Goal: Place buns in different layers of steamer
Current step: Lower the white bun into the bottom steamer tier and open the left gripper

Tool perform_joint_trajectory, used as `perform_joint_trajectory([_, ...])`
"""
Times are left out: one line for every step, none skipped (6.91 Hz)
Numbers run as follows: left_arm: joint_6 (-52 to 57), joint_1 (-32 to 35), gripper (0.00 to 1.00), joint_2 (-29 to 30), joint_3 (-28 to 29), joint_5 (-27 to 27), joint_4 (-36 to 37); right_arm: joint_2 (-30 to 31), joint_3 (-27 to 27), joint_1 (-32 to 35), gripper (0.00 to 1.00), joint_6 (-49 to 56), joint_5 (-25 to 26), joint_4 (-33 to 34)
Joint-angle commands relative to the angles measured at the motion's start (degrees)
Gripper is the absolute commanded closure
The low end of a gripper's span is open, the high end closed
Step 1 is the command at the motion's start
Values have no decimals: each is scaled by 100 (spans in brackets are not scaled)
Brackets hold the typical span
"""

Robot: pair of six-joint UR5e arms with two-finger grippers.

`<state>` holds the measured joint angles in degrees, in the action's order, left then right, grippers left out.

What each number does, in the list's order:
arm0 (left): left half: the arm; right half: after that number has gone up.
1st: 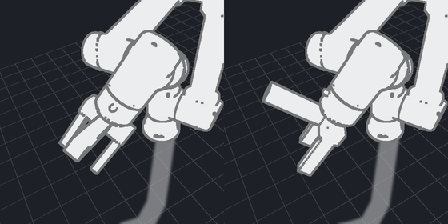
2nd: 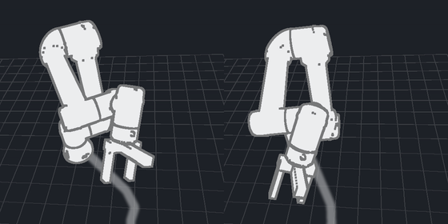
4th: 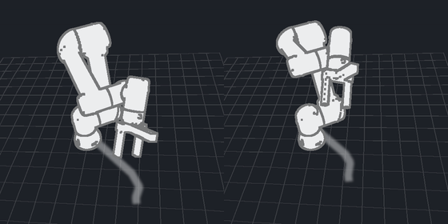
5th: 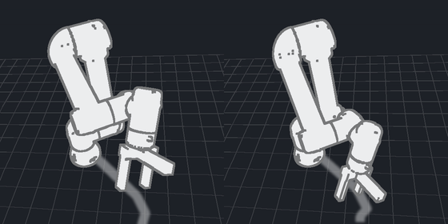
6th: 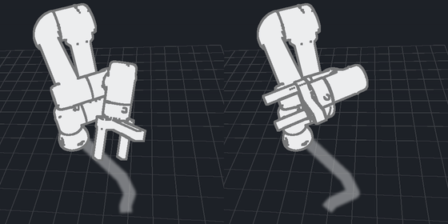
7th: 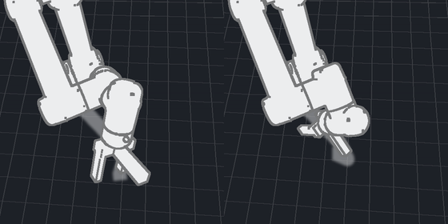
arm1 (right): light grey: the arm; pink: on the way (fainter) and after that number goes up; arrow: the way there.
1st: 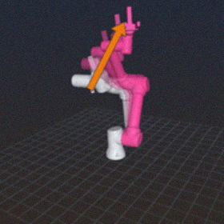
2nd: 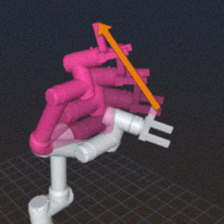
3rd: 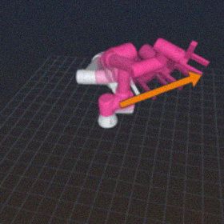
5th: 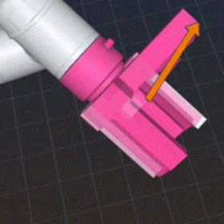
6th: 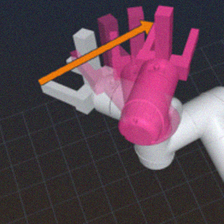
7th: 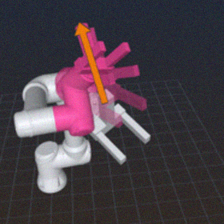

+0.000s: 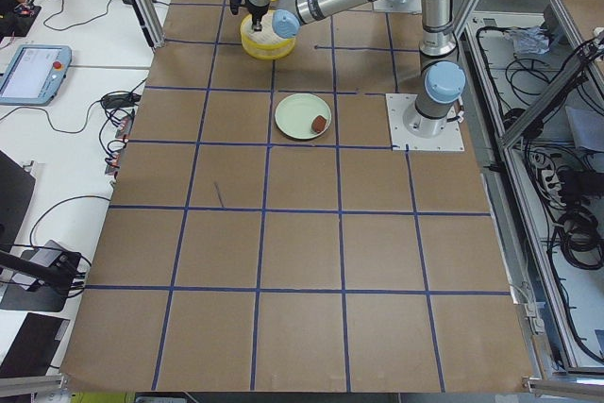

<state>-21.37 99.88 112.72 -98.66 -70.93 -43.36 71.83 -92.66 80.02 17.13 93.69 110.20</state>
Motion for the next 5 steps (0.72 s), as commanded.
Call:
perform_joint_trajectory([-509, 251, 14, 303, -48, -25, 416, -12, -33, -13, 90, -8, 36, -7])
perform_joint_trajectory([-561, 260, 0, 277, -48, -69, 416, -3, -68, -13, 90, -43, 18, -7])
perform_joint_trajectory([-500, 260, 0, 268, -74, -104, 416, 15, -86, -13, 90, -43, -17, -7])
perform_joint_trajectory([-256, 260, 0, 120, -101, -609, 416, 58, -77, 30, 90, -130, -34, -7])
perform_joint_trajectory([277, 260, 0, 92, -153, -1206, 407, 67, -77, 31, 90, -201, -43, -25])
